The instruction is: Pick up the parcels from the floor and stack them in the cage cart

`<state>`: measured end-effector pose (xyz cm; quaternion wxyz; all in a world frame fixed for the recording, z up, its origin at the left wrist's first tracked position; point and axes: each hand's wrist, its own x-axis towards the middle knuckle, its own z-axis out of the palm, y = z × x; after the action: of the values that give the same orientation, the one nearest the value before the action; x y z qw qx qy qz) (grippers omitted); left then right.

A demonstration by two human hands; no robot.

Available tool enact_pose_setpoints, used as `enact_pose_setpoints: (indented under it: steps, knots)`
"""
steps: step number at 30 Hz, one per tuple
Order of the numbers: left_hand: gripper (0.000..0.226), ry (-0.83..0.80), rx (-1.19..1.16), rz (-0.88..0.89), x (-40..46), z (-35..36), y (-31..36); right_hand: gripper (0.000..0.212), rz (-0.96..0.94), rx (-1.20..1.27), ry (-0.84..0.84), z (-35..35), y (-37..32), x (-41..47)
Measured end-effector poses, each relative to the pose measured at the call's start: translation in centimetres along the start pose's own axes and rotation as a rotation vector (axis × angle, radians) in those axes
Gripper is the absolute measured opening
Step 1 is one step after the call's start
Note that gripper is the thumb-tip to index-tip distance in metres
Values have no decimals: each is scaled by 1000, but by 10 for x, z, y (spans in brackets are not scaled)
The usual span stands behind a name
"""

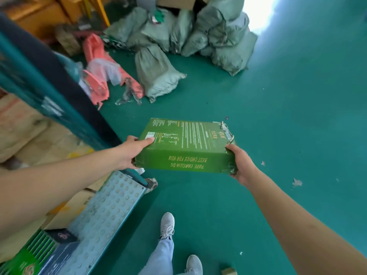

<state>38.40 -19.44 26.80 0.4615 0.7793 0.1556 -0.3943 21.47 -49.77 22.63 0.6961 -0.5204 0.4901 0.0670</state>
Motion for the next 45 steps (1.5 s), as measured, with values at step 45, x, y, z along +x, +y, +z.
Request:
enact_pose_setpoints:
  steps: [45]
  knots:
    - [47,667,-814,17,-413,-498,-529,66,-172,-590,-957,576,250,-384]
